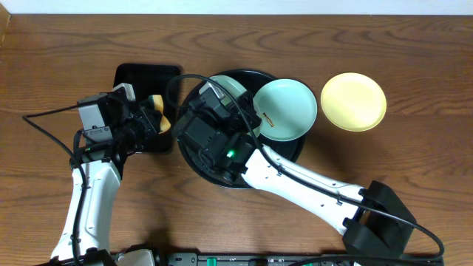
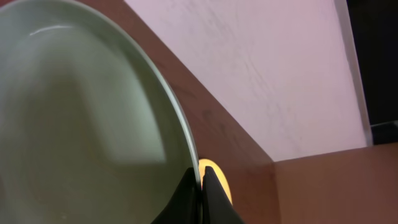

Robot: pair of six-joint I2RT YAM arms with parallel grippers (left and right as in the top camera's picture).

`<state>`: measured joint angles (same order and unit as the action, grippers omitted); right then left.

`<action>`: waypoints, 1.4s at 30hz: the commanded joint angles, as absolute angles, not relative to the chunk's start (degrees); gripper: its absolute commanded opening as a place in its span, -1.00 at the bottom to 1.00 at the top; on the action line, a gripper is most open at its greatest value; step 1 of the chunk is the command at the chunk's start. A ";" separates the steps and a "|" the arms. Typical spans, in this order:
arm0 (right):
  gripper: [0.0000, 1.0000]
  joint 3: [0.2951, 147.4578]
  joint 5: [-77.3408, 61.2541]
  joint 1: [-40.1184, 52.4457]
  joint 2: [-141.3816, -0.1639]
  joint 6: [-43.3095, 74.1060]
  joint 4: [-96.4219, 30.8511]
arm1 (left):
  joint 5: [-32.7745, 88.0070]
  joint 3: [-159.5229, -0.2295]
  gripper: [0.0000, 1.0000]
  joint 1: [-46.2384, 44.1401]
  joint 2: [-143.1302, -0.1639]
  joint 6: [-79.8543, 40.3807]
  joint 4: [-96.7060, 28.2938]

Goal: Clean dirty plates on tray and stack at the side
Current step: 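Carry the green plate right and stack it on the yellow plate, then reach the right gripper to the last green plate on the round tray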

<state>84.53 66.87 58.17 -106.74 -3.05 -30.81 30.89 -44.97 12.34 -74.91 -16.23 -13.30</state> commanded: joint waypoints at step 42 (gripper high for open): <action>0.28 85.10 -25.63 -15.53 -109.62 -7.05 -44.99 | 30.37 -46.74 -0.70 12.58 -74.91 -15.05 -14.35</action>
<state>84.58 -15.00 -16.38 -109.89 -1.17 -44.36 30.68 -44.97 12.34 -74.91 -16.23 -14.13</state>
